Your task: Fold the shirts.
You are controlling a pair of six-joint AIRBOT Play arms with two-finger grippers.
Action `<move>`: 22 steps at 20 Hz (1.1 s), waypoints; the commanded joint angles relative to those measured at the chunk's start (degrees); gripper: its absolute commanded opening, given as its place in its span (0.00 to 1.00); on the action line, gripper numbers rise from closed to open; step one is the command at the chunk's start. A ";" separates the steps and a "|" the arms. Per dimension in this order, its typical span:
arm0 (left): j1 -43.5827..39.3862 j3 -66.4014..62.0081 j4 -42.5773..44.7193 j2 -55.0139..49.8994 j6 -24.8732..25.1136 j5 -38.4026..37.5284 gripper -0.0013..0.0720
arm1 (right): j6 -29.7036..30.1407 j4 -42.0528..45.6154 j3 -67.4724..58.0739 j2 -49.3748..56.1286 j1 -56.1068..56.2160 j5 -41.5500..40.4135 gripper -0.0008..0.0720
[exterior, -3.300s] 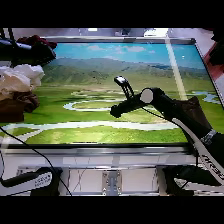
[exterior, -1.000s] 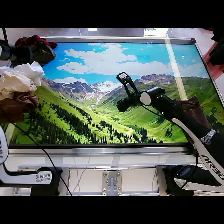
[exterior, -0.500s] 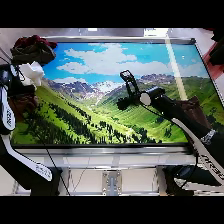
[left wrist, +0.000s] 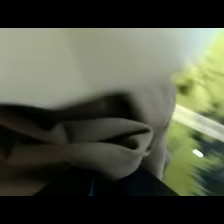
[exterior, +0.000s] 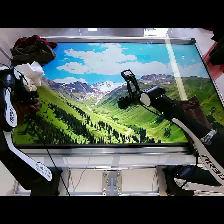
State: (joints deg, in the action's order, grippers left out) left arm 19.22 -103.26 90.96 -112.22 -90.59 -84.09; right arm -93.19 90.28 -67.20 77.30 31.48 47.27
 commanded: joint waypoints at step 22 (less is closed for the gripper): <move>-53.07 -12.20 -8.59 4.20 8.39 2.25 0.98 | 6.91 -11.26 2.23 -6.97 -31.52 6.16 0.58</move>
State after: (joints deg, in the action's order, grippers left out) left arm -34.13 -113.51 69.69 -108.62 -75.48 -78.28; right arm -90.48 88.38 -70.78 69.30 1.39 55.31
